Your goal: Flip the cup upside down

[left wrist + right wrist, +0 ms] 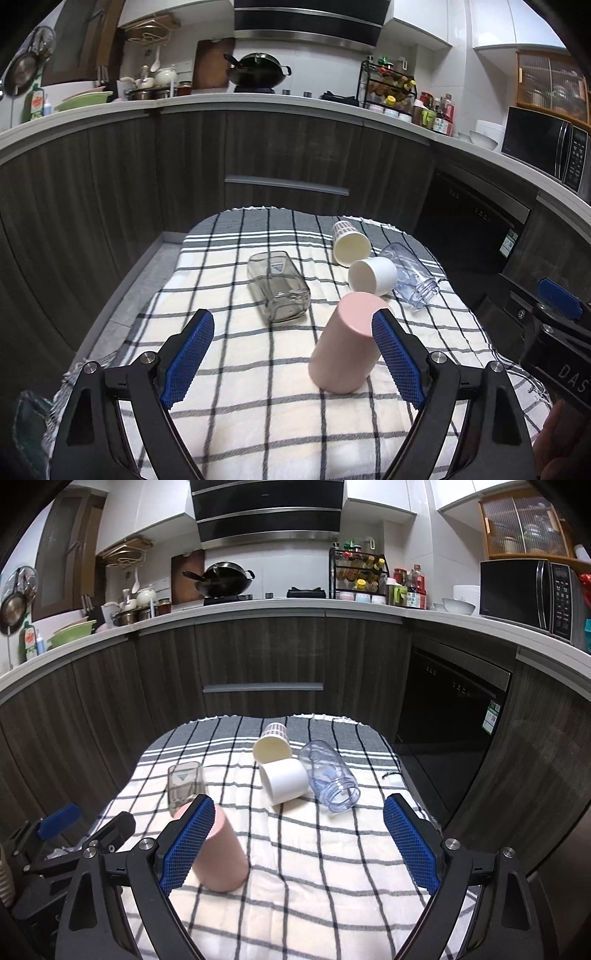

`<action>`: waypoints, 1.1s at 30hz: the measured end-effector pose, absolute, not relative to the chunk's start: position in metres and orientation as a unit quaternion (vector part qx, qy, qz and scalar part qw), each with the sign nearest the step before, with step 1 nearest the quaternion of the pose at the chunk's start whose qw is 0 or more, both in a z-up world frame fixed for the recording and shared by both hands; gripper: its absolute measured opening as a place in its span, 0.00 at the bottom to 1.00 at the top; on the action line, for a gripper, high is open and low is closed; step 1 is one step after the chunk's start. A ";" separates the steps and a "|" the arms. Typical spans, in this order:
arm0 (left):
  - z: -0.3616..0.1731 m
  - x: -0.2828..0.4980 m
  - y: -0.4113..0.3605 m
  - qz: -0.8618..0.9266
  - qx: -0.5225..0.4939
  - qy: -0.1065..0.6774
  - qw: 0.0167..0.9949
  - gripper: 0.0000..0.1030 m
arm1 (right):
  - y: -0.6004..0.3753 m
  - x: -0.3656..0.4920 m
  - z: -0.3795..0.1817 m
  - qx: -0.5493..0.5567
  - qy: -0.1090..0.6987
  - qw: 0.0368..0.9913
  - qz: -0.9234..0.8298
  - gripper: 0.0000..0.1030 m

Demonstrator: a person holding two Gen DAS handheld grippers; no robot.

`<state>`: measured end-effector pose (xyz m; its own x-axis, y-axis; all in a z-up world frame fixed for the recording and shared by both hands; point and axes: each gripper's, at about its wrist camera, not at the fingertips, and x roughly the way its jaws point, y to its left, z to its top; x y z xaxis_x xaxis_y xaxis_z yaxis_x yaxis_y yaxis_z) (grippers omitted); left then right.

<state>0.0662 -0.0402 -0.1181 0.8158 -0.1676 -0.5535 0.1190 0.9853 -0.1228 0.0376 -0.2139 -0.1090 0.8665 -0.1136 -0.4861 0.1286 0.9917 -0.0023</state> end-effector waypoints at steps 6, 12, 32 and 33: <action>-0.111 0.047 -0.029 -0.061 -0.040 0.278 0.958 0.86 | -0.202 0.020 -0.097 0.008 0.232 0.971 -0.057 0.90; -0.108 0.033 -0.021 -0.044 -0.035 0.269 0.962 0.91 | -0.197 0.000 -0.093 0.010 0.202 0.977 -0.061 0.97; -0.106 0.025 -0.015 -0.028 -0.037 0.255 0.966 0.96 | -0.211 0.001 -0.105 0.037 0.214 0.972 -0.088 0.98; -0.106 0.025 -0.015 -0.028 -0.036 0.254 0.966 0.96 | -0.211 0.000 -0.105 0.037 0.214 0.972 -0.089 0.98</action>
